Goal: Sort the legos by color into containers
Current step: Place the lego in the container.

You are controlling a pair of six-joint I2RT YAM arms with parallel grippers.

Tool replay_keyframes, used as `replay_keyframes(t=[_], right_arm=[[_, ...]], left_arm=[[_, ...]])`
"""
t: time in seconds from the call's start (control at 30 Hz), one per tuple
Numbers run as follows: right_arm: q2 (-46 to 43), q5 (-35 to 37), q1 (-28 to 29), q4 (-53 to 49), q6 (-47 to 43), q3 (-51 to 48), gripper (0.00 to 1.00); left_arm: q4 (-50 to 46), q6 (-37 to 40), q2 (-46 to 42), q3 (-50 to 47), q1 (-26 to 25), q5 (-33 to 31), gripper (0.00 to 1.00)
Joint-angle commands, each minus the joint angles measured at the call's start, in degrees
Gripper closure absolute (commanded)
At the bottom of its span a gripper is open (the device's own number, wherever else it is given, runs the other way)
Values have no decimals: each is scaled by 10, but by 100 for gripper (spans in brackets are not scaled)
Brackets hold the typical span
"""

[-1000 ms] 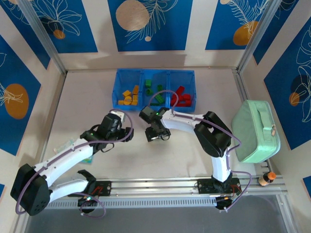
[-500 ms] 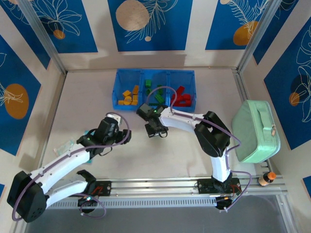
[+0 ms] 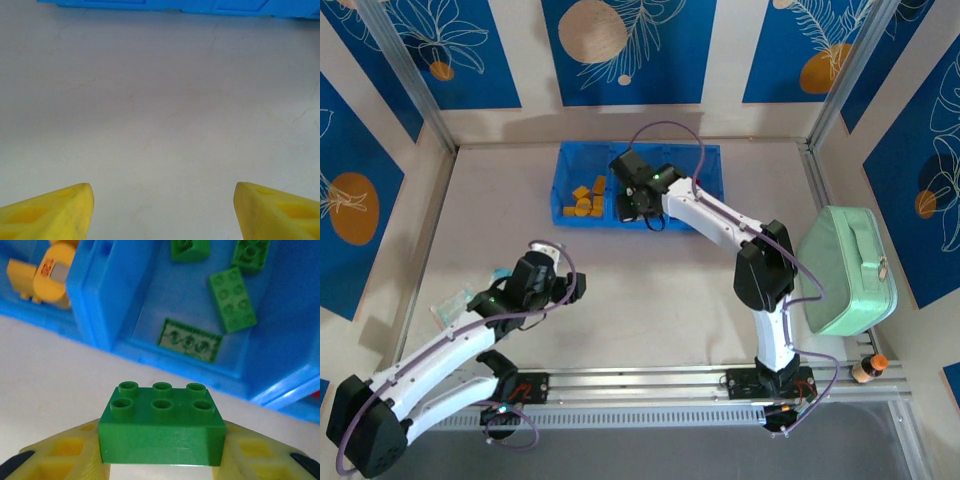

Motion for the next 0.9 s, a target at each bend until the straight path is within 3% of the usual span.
replay_keyframes(t=[0.0,0.57,0.6,0.67,0.73,0.77,0.87], right_arm=[[37,-26,-24,-23,-21,48,58],[261,-62,-88,-127,-43,416,56],[263,-62,-88,-123,-44,417,52],[262,-71,-89,-122,-42,420,19],[247,-49,-86,-133,-33,419,5],[225,-28,-83,-125,-33,396,0],[123,-29,-87,-47,-37,262,1]], left_arm=[[-13,-6,-10,-10,1,8,26],[-32,-6,-32,-7,1,-5,26],[-31,-6,-32,-7,0,-6,27],[-29,-4,-32,-7,1,-10,26],[-30,-2,-31,-2,1,-23,26],[-35,0,-31,2,1,-31,24],[-41,7,-37,11,1,-60,22]])
